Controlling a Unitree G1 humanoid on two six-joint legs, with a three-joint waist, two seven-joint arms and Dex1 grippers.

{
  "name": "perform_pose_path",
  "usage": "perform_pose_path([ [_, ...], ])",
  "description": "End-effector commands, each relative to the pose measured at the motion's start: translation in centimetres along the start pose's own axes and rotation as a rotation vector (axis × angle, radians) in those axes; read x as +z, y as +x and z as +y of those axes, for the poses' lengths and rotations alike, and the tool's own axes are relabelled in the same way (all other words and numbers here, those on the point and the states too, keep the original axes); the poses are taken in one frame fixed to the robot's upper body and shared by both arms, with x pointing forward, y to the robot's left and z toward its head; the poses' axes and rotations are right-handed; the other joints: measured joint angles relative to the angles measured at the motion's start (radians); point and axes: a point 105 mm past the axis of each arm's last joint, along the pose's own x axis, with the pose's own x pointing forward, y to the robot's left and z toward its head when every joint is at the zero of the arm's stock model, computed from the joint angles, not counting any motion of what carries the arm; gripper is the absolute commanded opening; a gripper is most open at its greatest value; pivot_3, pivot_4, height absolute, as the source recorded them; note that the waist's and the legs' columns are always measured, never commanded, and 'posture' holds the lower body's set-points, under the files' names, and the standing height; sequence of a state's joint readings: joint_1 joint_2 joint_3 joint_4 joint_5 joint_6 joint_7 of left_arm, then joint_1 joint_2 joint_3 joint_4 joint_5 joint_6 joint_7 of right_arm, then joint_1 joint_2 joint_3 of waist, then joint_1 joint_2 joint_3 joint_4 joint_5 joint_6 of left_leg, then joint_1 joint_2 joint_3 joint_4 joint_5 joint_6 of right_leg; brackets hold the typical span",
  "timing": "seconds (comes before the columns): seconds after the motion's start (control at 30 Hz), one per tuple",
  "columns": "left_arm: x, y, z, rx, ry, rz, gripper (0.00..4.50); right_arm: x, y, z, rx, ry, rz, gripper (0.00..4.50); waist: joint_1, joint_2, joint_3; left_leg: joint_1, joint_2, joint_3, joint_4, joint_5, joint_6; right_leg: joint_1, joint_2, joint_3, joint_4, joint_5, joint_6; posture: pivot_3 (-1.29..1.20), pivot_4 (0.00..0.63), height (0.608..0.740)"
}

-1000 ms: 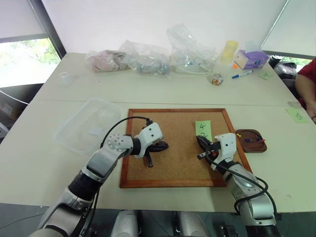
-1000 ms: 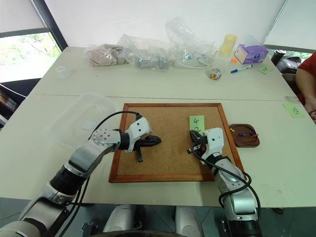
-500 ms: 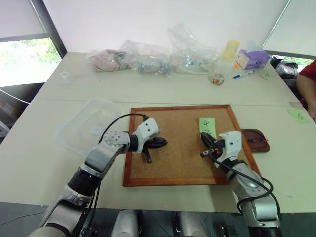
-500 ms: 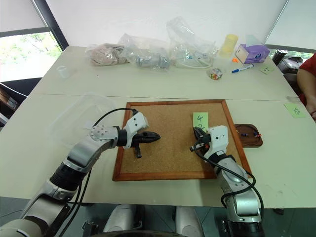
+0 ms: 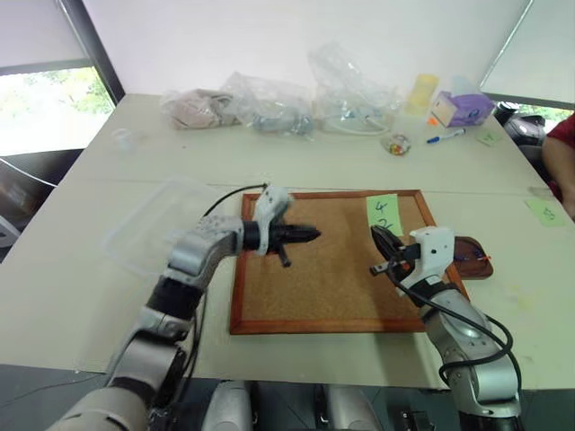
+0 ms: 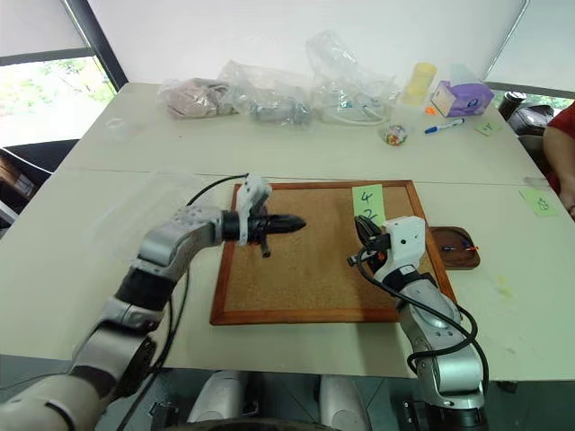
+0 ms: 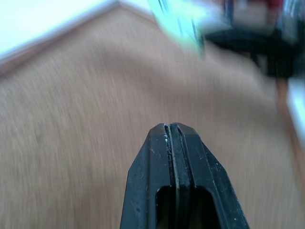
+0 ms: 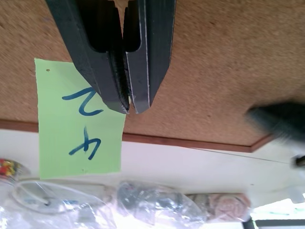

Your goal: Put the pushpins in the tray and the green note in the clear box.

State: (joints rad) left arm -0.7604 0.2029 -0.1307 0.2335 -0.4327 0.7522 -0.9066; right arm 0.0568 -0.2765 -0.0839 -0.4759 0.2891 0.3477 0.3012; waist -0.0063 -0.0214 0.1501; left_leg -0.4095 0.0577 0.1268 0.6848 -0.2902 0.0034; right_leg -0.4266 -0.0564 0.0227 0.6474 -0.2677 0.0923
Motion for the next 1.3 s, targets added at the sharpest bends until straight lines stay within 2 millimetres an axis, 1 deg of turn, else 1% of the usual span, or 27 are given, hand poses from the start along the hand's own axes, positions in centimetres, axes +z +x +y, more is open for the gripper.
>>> perform_pose_path([
  [0.03,3.8,1.3,-0.5,-0.082,-0.255,-0.125,0.33,2.3,0.1,0.5,0.021,-0.034,-0.072,0.01,-0.005,0.000,0.000,0.000,0.000,0.000,0.000,0.000,0.000,0.000,0.000,0.000,0.000,0.000,0.000,0.00,0.150,0.737],
  [0.07,4.2,1.9,-0.6,-0.107,-0.341,-0.140,0.69,2.5,0.1,0.5,0.024,-0.039,-0.078,0.00,-0.005,-0.001,0.000,0.000,0.000,-0.001,0.000,0.000,0.000,0.000,0.000,0.000,0.000,0.000,0.001,0.00,0.150,0.737],
  [0.1,4.5,2.5,-1.0,-0.149,-0.384,-0.144,0.99,2.7,0.2,0.6,0.027,-0.045,-0.082,0.00,-0.006,0.000,0.000,0.000,-0.001,-0.002,0.000,0.000,0.000,0.000,0.000,0.000,0.000,0.000,0.002,0.00,0.150,0.737],
  [0.13,4.6,2.9,-1.4,-0.178,-0.401,-0.141,1.51,2.9,0.3,0.6,0.028,-0.050,-0.086,0.00,-0.009,0.000,0.000,0.000,-0.001,-0.004,0.000,0.000,0.000,0.000,0.000,0.000,0.000,0.000,0.003,0.00,0.150,0.737],
  [0.17,4.6,3.3,-1.9,-0.204,-0.409,-0.133,1.93,3.1,0.3,0.5,0.026,-0.056,-0.090,0.00,-0.011,0.000,0.000,0.001,-0.002,-0.005,-0.001,0.000,0.000,0.000,0.000,0.000,0.000,0.000,0.004,0.00,0.150,0.737],
  [0.23,4.4,4.0,-2.2,-0.219,-0.398,-0.113,2.96,3.4,0.3,0.4,0.022,-0.064,-0.098,0.00,-0.011,0.000,0.000,0.000,-0.008,-0.017,-0.002,0.000,0.000,0.000,0.001,0.001,0.000,0.000,0.004,0.00,0.150,0.737],
  [0.3,4.0,4.5,-2.0,-0.203,-0.391,-0.095,4.01,3.7,0.4,0.3,0.017,-0.071,-0.106,0.00,-0.010,0.000,0.000,0.000,-0.008,-0.022,-0.002,0.000,0.000,0.000,0.004,0.001,0.001,0.000,0.004,0.00,0.150,0.737],
  [0.33,3.9,4.6,-2.0,-0.200,-0.378,-0.085,4.43,3.9,0.3,0.4,0.016,-0.074,-0.110,0.00,-0.009,0.000,0.000,0.000,-0.008,-0.024,-0.002,0.000,0.000,0.000,0.005,0.001,0.001,0.000,0.004,0.00,0.150,0.737],
  [0.43,3.3,5.2,-1.4,-0.157,-0.376,-0.066,4.43,4.3,0.3,0.5,0.015,-0.079,-0.120,0.00,-0.007,0.000,0.000,0.000,-0.008,-0.027,-0.002,0.000,-0.001,0.000,0.007,0.001,0.002,0.000,0.004,0.00,0.150,0.737],
  [0.67,3.5,6.7,-0.5,-0.136,-0.478,-0.128,4.43,4.9,0.2,1.2,0.030,-0.084,-0.129,0.00,-0.005,-0.001,0.000,0.000,-0.008,-0.027,-0.002,0.000,-0.001,0.000,0.007,0.001,0.001,0.000,0.003,0.00,0.150,0.737],
  [0.8,3.8,7.5,-0.6,-0.138,-0.499,-0.154,4.43,4.9,0.2,1.3,0.033,-0.084,-0.127,0.00,-0.005,-0.001,0.000,0.000,-0.008,-0.027,-0.002,0.000,-0.001,0.000,0.007,0.001,0.001,0.000,0.003,0.00,0.150,0.737],
  [0.83,3.6,7.7,-0.5,-0.128,-0.504,-0.152,4.21,5.0,0.2,1.3,0.034,-0.085,-0.127,0.00,-0.005,-0.001,0.000,0.000,-0.008,-0.027,-0.002,0.000,-0.001,0.000,0.007,0.001,0.001,0.000,0.003,0.00,0.150,0.737],
  [0.9,3.4,8.1,-0.5,-0.121,-0.510,-0.151,3.56,5.0,0.2,1.4,0.036,-0.085,-0.127,0.00,-0.005,-0.001,0.000,0.000,-0.008,-0.027,-0.002,0.000,-0.001,0.000,0.007,0.001,0.001,0.000,0.003,0.00,0.150,0.737],
  [0.97,3.5,8.3,-0.6,-0.131,-0.527,-0.159,2.64,5.1,0.2,1.5,0.039,-0.086,-0.127,0.00,-0.005,-0.001,0.000,0.000,-0.008,-0.027,-0.002,0.000,-0.001,0.000,0.007,0.001,0.001,0.000,0.003,0.00,0.150,0.737],
  [1.0,3.5,8.4,-0.7,-0.135,-0.529,-0.160,2.03,5.1,0.2,1.5,0.039,-0.087,-0.127,0.00,-0.005,-0.001,0.000,0.000,-0.008,-0.027,-0.002,0.000,-0.001,0.000,0.007,0.001,0.001,0.000,0.003,0.00,0.150,0.737],
  [1.07,3.4,8.6,-0.7,-0.135,-0.526,-0.154,1.11,5.1,0.2,1.5,0.040,-0.088,-0.129,0.00,-0.006,-0.001,0.000,0.000,-0.009,-0.027,-0.002,0.000,-0.001,0.000,0.007,0.001,0.001,0.000,0.003,0.00,0.150,0.737],
  [1.1,3.3,8.6,-0.7,-0.134,-0.526,-0.152,0.56,5.2,0.2,1.6,0.040,-0.089,-0.129,0.00,-0.006,-0.001,0.000,0.000,-0.008,-0.027,-0.002,0.000,-0.001,0.000,0.007,0.001,0.001,0.000,0.003,0.00,0.150,0.737],
  [1.13,3.2,8.6,-0.7,-0.133,-0.518,-0.148,0.14,5.2,0.2,1.6,0.040,-0.089,-0.130,0.00,-0.006,-0.001,0.000,0.000,-0.008,-0.027,-0.002,0.000,0.000,0.000,0.007,0.001,0.001,0.000,0.003,0.00,0.150,0.737],
  [1.17,3.2,8.6,-0.7,-0.133,-0.512,-0.145,0.02,5.2,0.2,1.6,0.040,-0.089,-0.130,0.00,-0.006,-0.001,0.000,0.000,-0.008,-0.027,-0.002,0.000,-0.001,0.000,0.007,0.001,0.001,0.000,0.003,0.00,0.150,0.737],
  [1.3,2.3,8.6,-0.1,-0.086,-0.451,-0.110,0.02,5.4,0.1,1.6,0.034,-0.092,-0.137,0.00,-0.006,-0.001,0.000,0.000,-0.008,-0.027,-0.002,0.000,-0.001,0.000,0.007,0.001,0.001,0.000,0.003,0.00,0.150,0.737],
])
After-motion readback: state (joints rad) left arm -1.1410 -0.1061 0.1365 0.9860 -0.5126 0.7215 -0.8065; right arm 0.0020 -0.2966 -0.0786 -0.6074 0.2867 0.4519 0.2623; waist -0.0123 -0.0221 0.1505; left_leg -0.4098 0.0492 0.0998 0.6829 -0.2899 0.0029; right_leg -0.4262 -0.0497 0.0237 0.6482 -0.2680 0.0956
